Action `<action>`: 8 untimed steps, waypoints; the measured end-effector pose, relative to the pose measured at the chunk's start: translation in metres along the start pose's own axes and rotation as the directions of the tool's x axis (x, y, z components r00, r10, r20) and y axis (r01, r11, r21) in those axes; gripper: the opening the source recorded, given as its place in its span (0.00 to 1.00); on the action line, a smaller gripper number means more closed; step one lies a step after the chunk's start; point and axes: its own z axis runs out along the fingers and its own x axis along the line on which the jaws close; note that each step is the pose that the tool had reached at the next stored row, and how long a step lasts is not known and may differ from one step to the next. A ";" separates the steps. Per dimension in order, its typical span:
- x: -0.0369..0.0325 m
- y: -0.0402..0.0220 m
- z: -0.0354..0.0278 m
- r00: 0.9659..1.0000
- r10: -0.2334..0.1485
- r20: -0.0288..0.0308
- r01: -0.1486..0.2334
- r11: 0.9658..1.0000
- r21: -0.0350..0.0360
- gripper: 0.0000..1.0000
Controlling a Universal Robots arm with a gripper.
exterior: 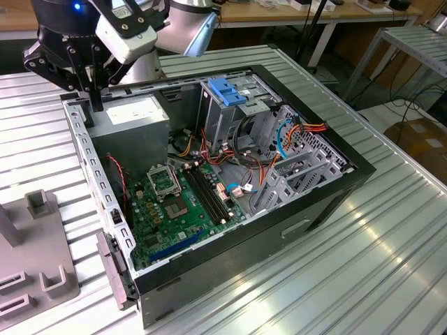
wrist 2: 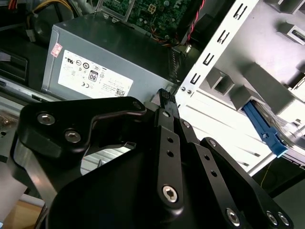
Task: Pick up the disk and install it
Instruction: 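Reach for the disk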
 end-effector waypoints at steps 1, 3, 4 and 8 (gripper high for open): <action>0.0016 -0.0001 -0.0001 1.000 0.000 0.000 0.000 1.000 0.000 0.10; 0.0038 -0.0003 -0.0001 1.000 0.000 0.000 0.000 1.000 0.000 0.10; 0.0050 -0.0004 -0.0002 1.000 0.000 0.000 0.000 1.000 0.000 0.10; 0.0110 -0.0008 -0.0003 1.000 0.000 0.000 0.000 1.000 0.000 0.10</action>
